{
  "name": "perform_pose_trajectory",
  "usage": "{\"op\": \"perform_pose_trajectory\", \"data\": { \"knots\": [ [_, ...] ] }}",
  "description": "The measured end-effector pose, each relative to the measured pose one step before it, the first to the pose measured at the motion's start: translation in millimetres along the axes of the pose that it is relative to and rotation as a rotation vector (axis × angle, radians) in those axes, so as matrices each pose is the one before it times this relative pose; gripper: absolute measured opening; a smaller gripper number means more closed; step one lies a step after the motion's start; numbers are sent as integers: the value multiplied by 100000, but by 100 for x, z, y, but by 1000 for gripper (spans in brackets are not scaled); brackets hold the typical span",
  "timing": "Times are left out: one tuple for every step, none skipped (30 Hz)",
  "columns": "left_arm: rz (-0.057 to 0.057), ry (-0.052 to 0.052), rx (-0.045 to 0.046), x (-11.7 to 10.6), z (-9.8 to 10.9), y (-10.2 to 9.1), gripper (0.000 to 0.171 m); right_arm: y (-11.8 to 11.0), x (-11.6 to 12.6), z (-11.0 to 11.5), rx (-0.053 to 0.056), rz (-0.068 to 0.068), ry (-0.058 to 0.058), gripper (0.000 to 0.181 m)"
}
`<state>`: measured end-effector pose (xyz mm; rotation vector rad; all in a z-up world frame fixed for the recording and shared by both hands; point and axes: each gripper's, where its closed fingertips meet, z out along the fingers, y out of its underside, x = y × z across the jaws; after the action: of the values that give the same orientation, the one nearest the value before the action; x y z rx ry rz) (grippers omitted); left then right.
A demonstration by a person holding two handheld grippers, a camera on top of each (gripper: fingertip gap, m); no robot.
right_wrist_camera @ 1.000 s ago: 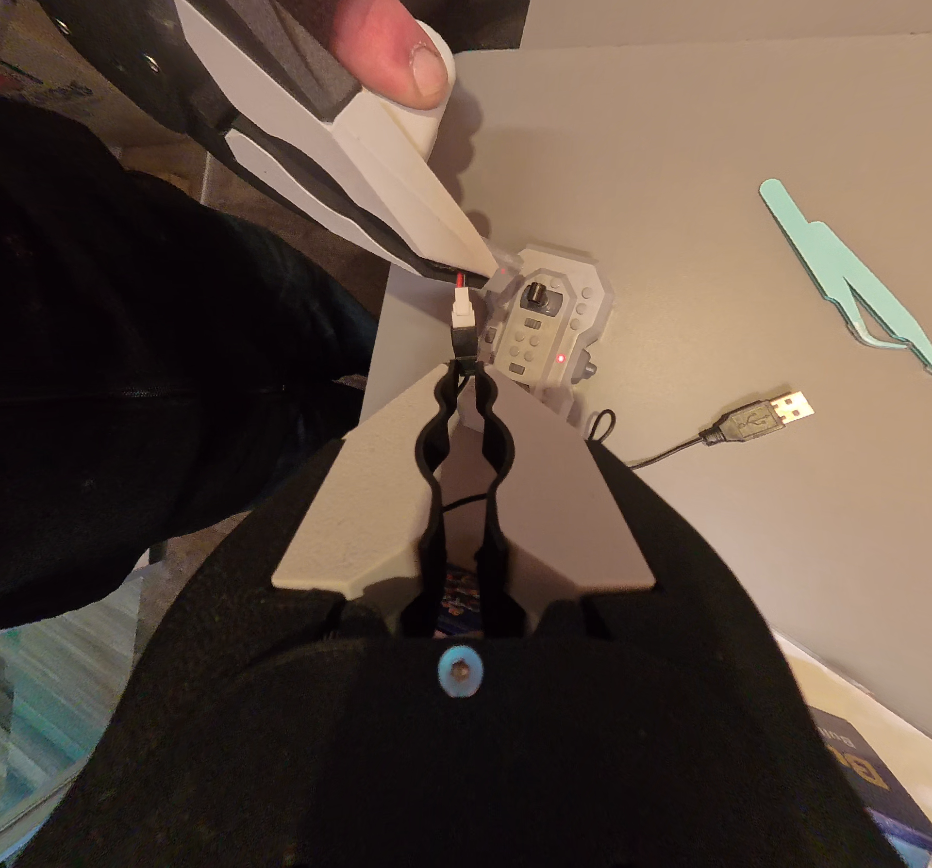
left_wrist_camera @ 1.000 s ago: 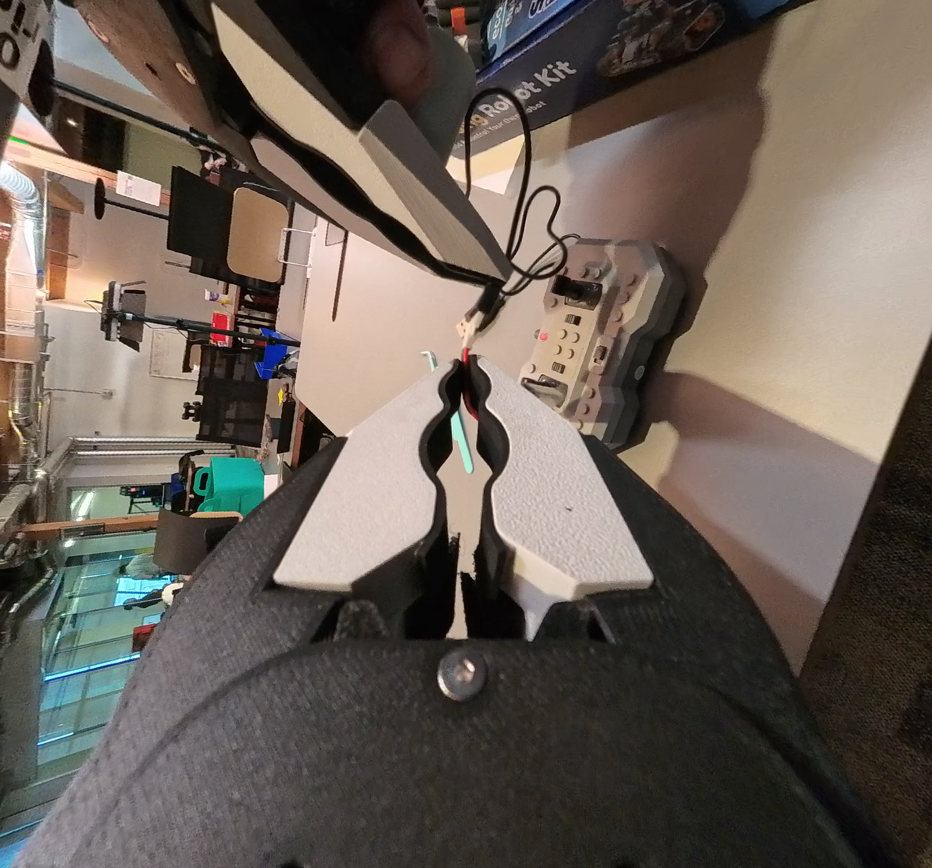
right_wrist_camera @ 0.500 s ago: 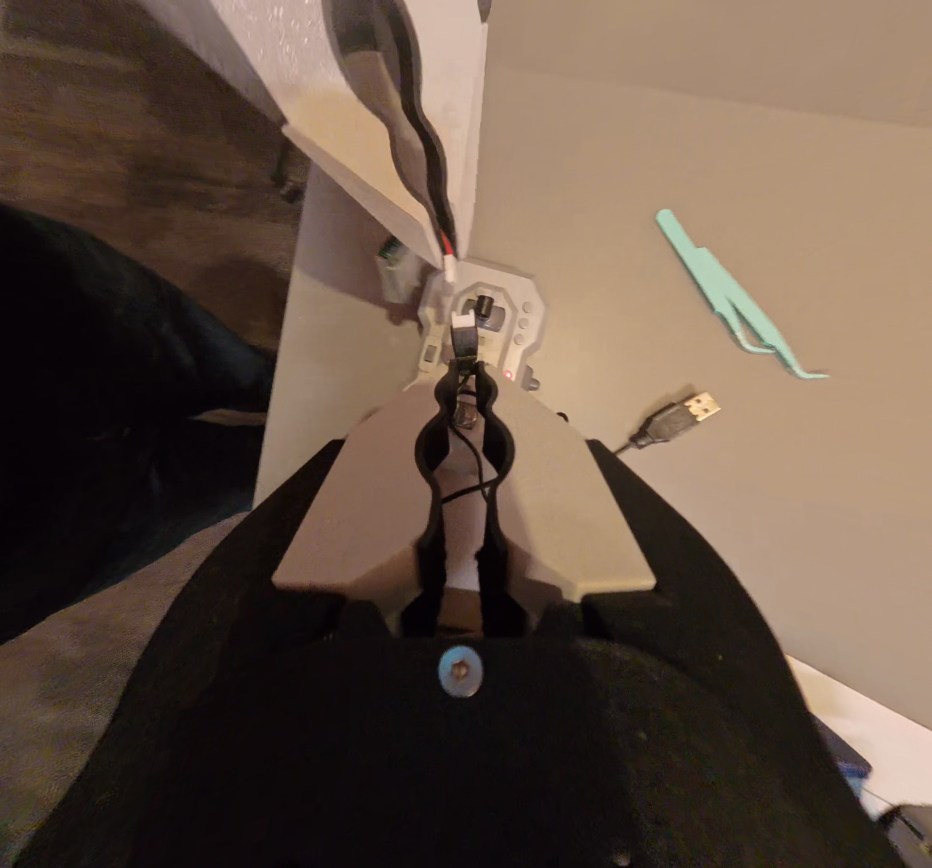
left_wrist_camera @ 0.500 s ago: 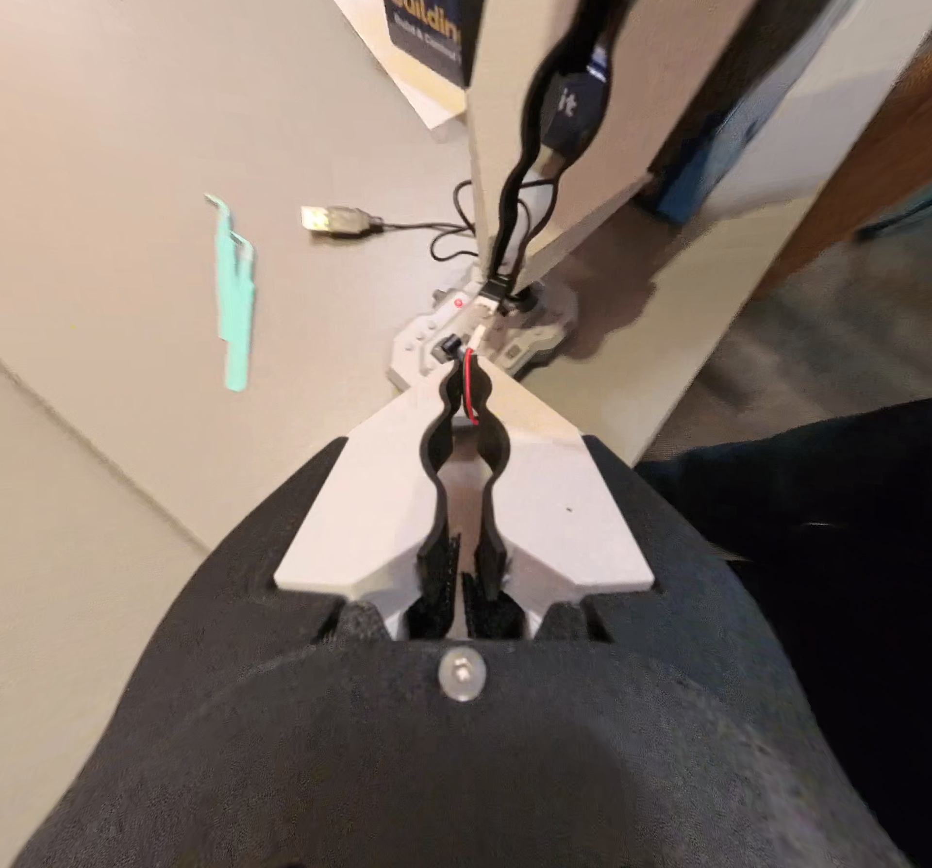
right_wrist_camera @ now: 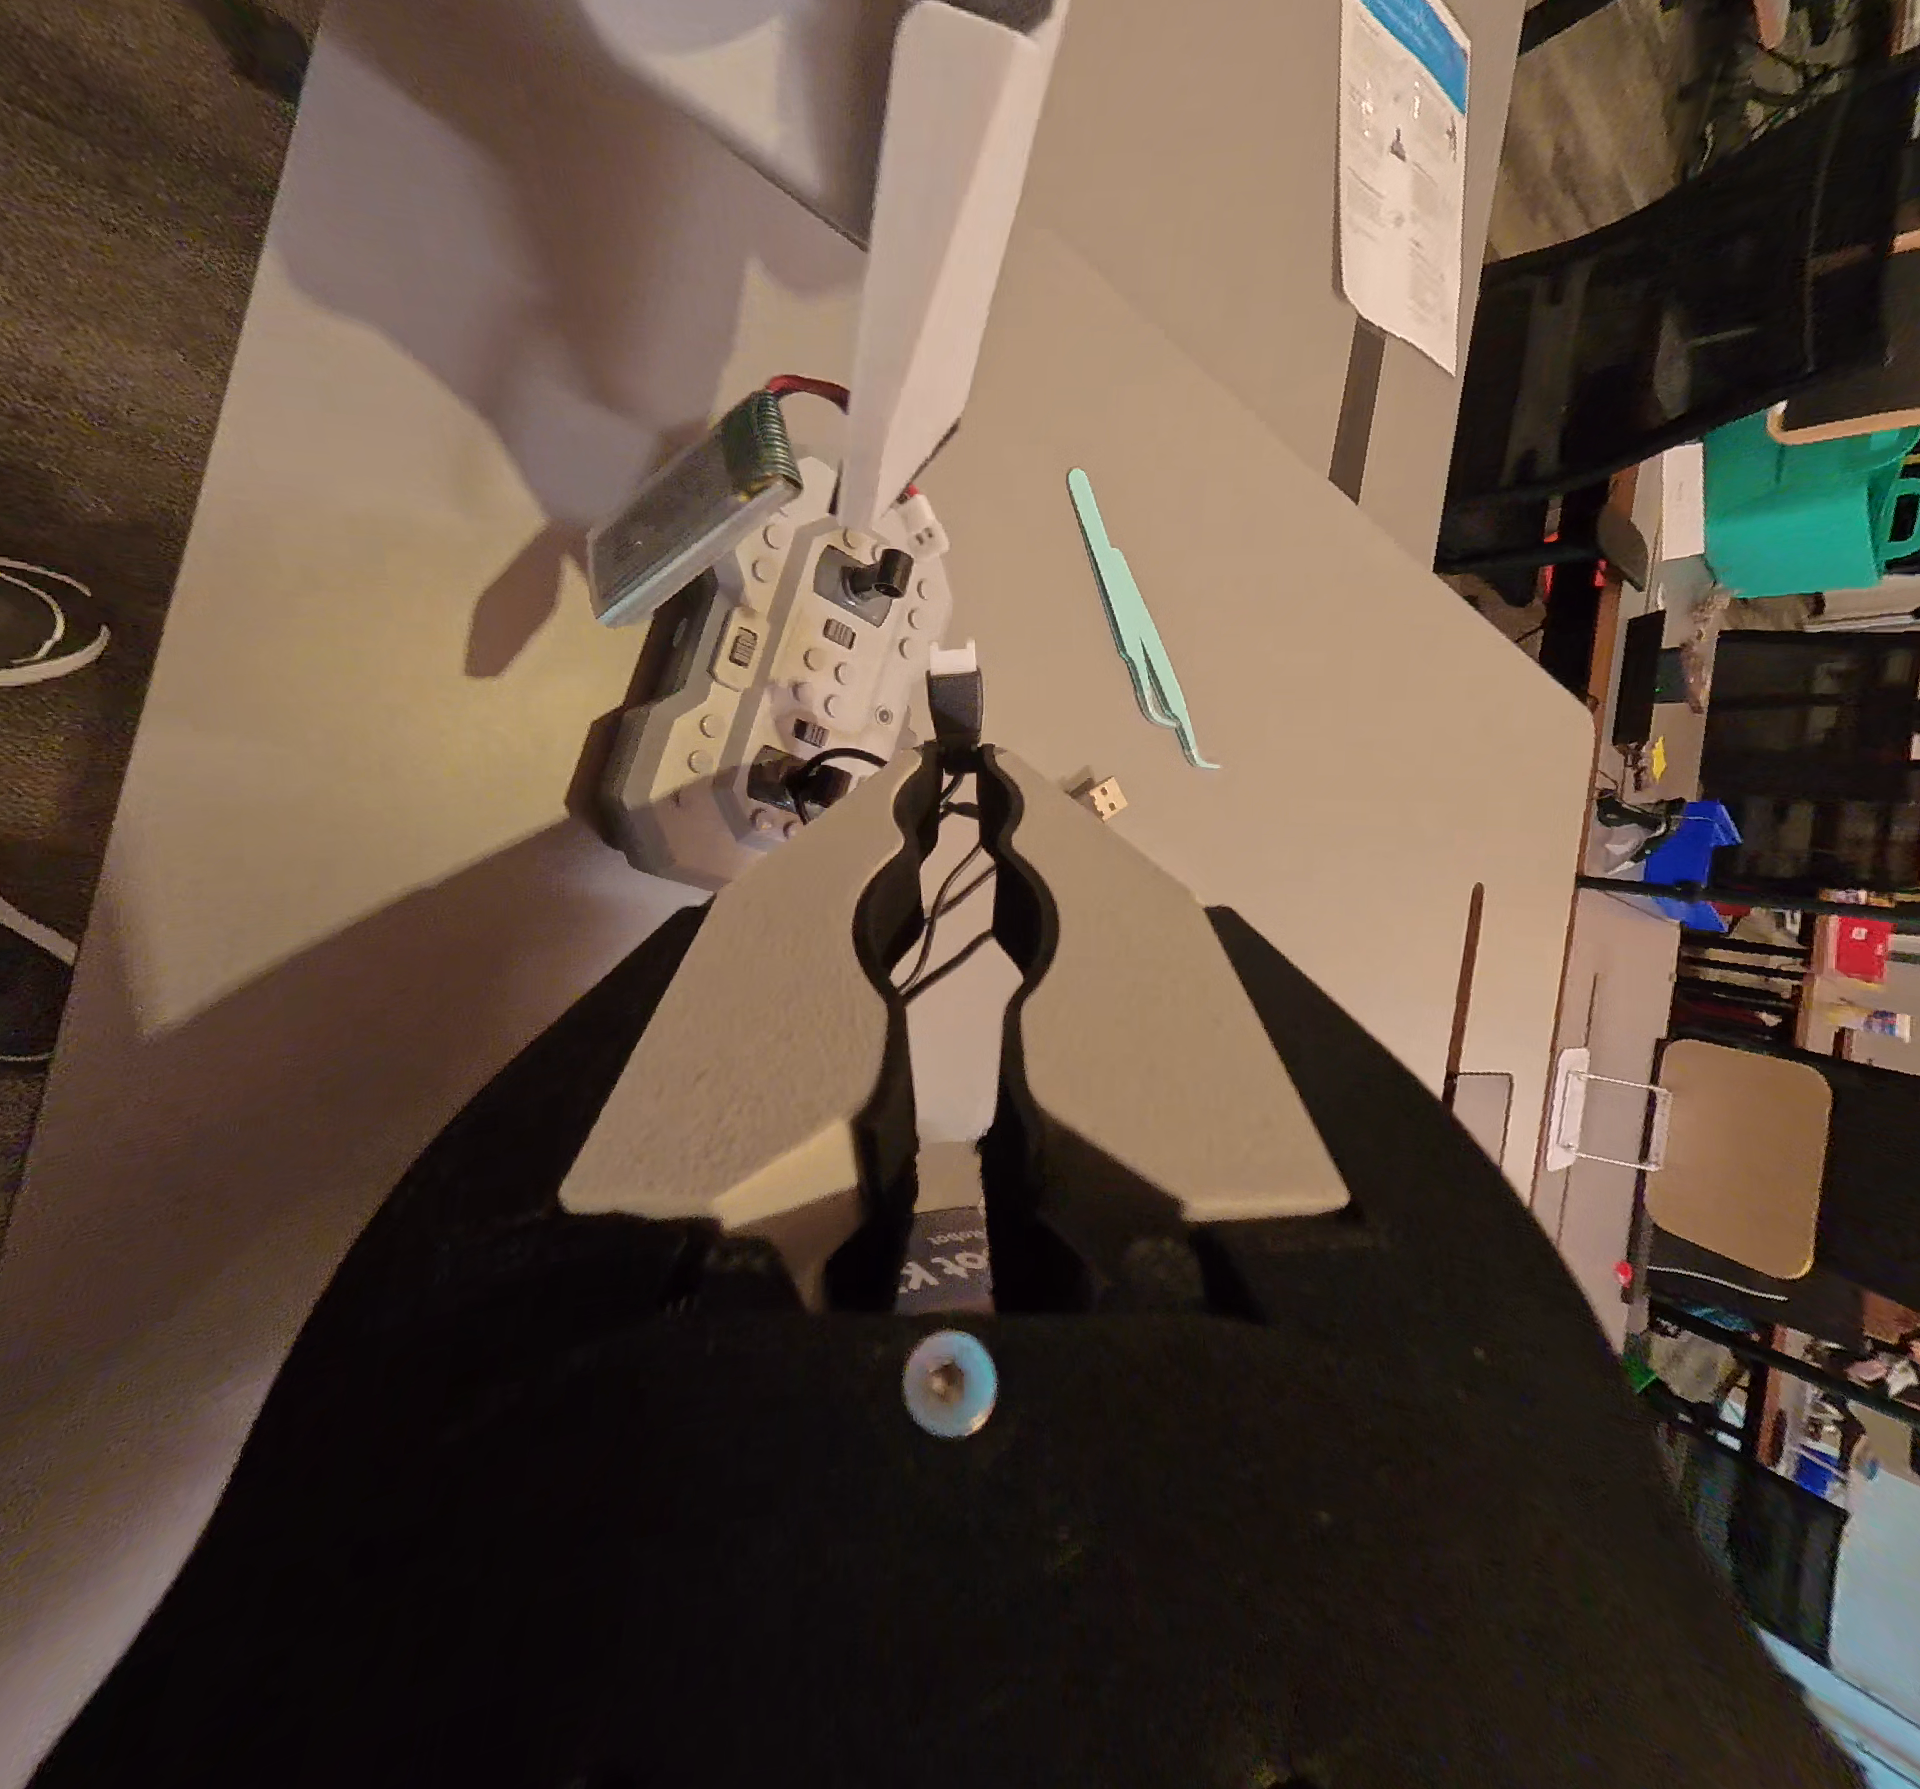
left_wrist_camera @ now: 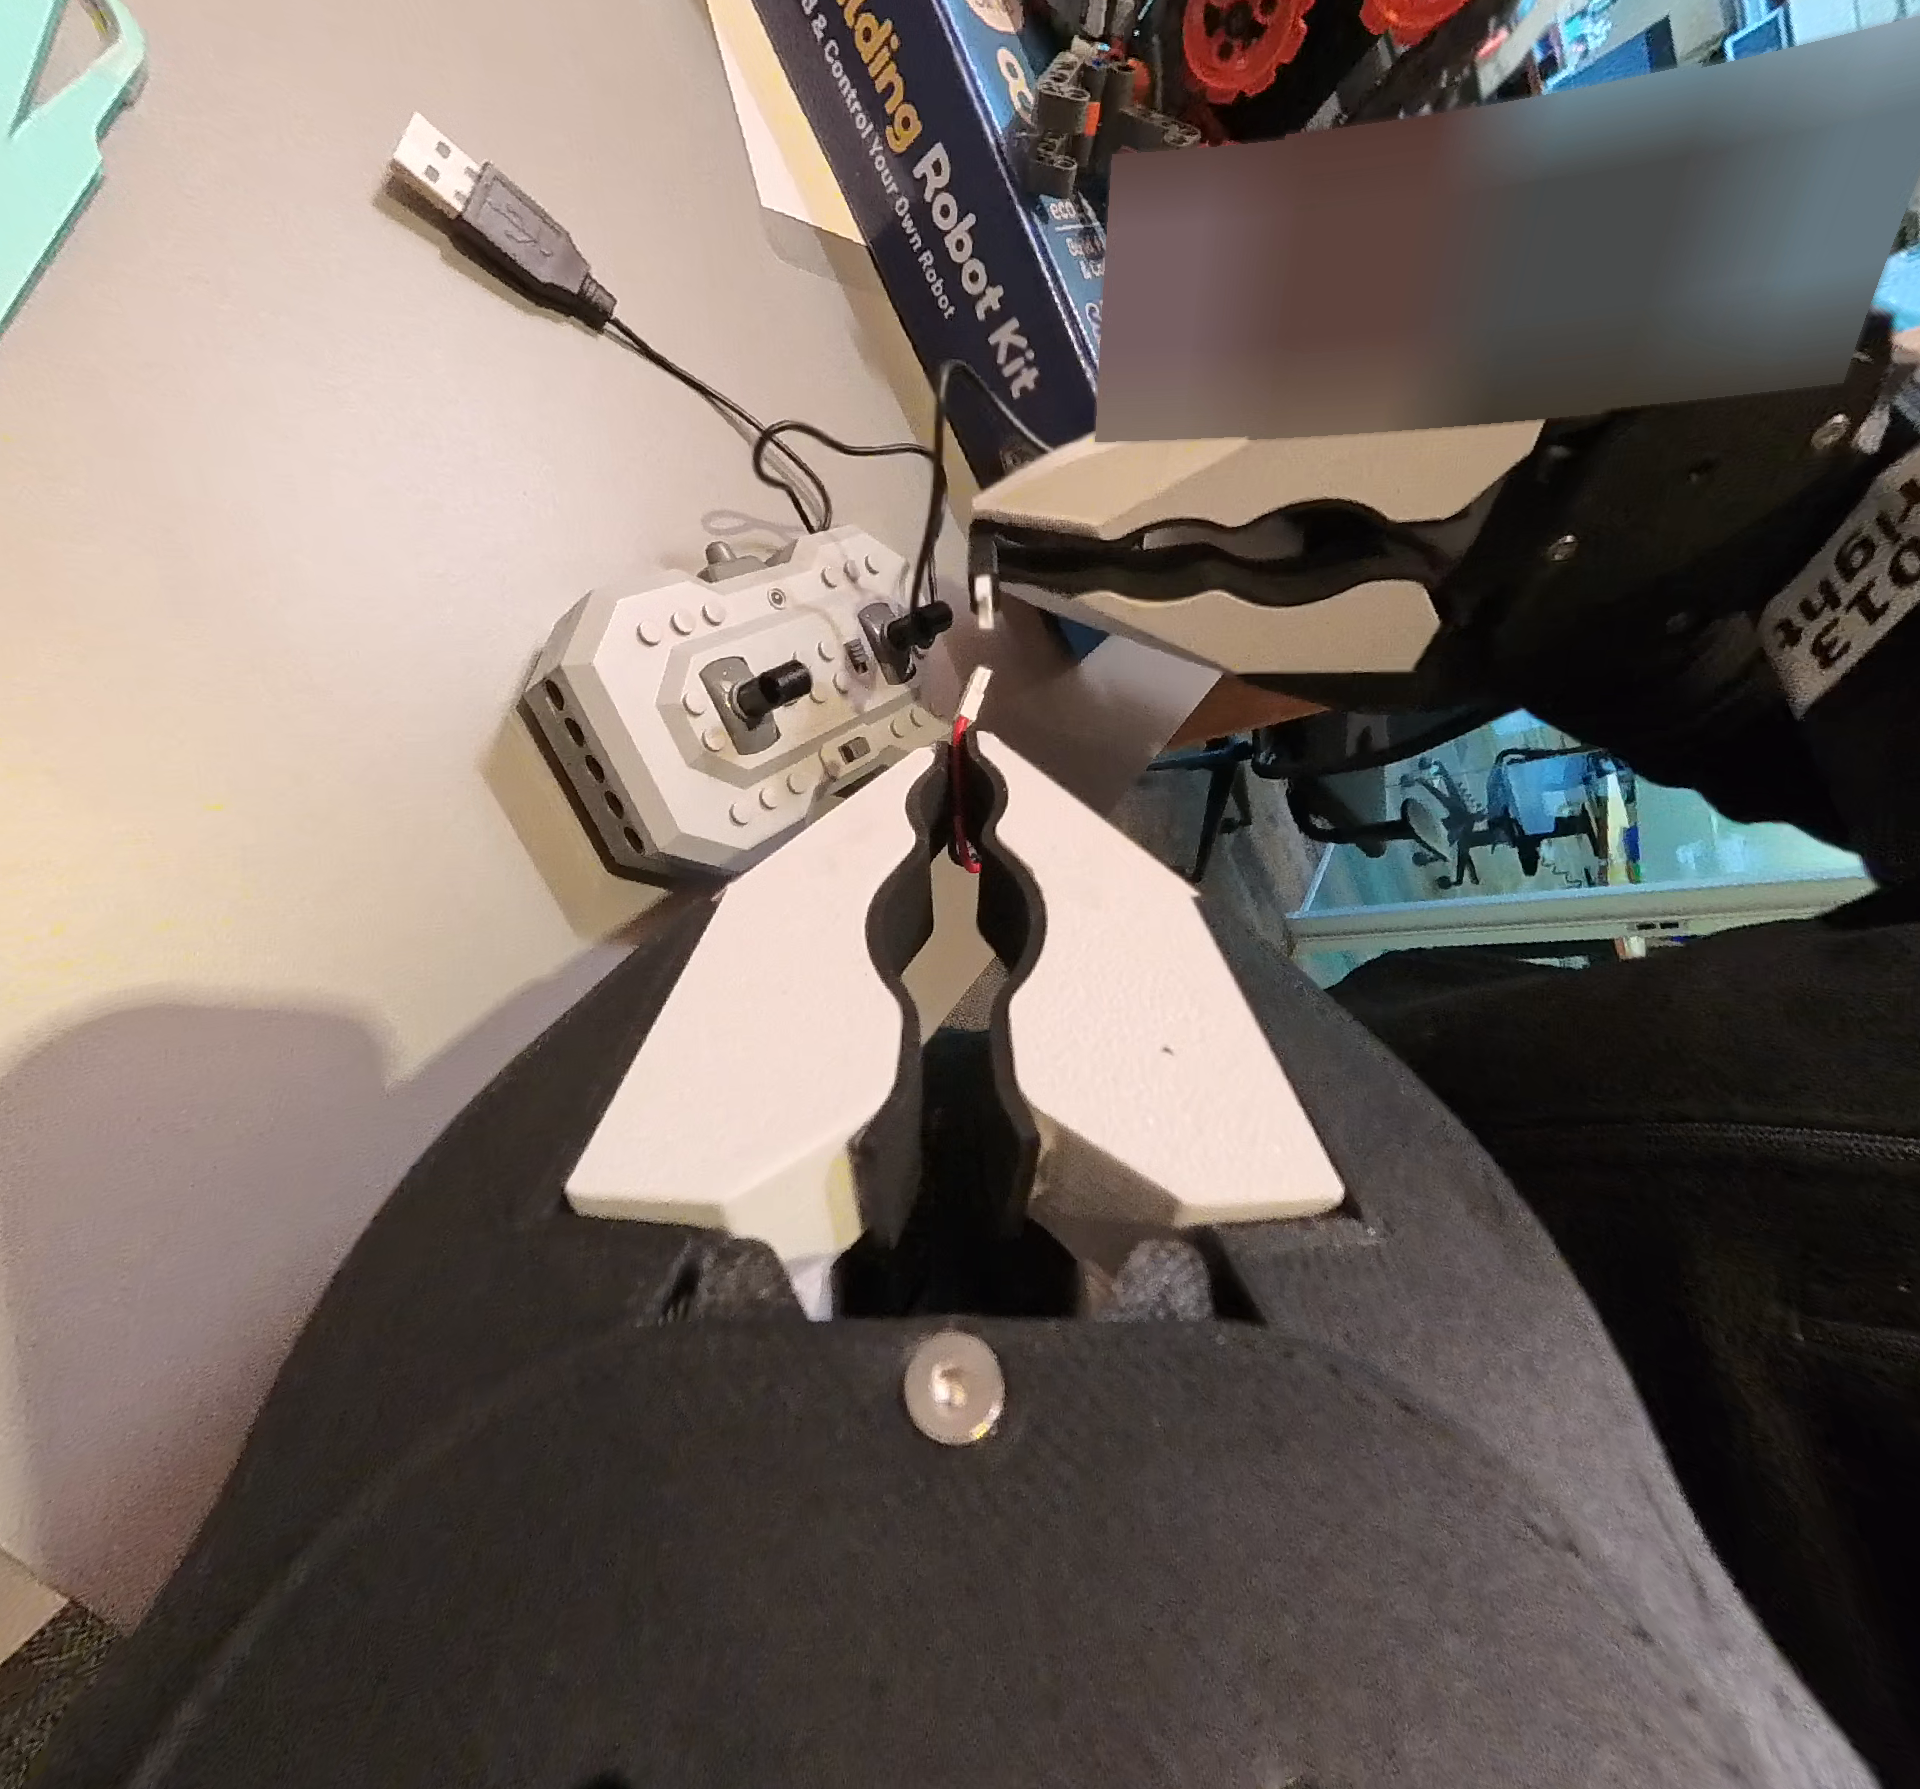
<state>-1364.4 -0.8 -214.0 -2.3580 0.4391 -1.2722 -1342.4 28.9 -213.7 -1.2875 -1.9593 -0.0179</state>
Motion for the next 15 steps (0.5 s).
{"op": "perform_pose_trajectory", "data": {
  "knots": [
    [-1036,-409,138,-142,41,26,0,-44,-125,38,47,-987,147,3],
    [-1356,231,-141,-64,54,43,0,27,-14,47,-741,-853,514,3],
    [-1409,485,-110,-22,53,22,0,-28,24,29,-662,-1134,650,3],
    [-1364,27,-33,-66,54,7,0,-98,31,16,-447,-1682,891,3],
    [-929,-63,-704,-93,81,110,0,-185,119,-7,85,-1813,1565,3],
    [-678,328,-456,-32,95,72,0,-119,53,20,-444,-1787,1144,3],
    [-1285,832,506,20,58,-50,0,-131,-24,47,-291,-2210,1034,3],
    [-1184,545,-128,-3,68,39,0,-130,6,59,-154,-1822,1194,3],
    [-401,337,-332,-5,61,66,0,-46,-92,107,-425,-907,416,3],
    [-592,488,370,21,45,-22,0,-67,-246,117,-88,-1133,-485,3],
    [-950,44,85,-47,44,35,0,35,-65,95,-491,-1504,744,3],
    [-147,294,-408,17,75,115,0,-11,-95,63,-166,-1076,379,3],
    [-242,237,308,18,42,18,0,6,-119,44,-212,-1009,15,3],
    [-889,376,336,3,33,21,0,15,-24,16,-195,-1288,611,3],
    [-511,133,-314,-48,38,97,0,-11,-4,2,228,-346,434,3]
  ]
}}
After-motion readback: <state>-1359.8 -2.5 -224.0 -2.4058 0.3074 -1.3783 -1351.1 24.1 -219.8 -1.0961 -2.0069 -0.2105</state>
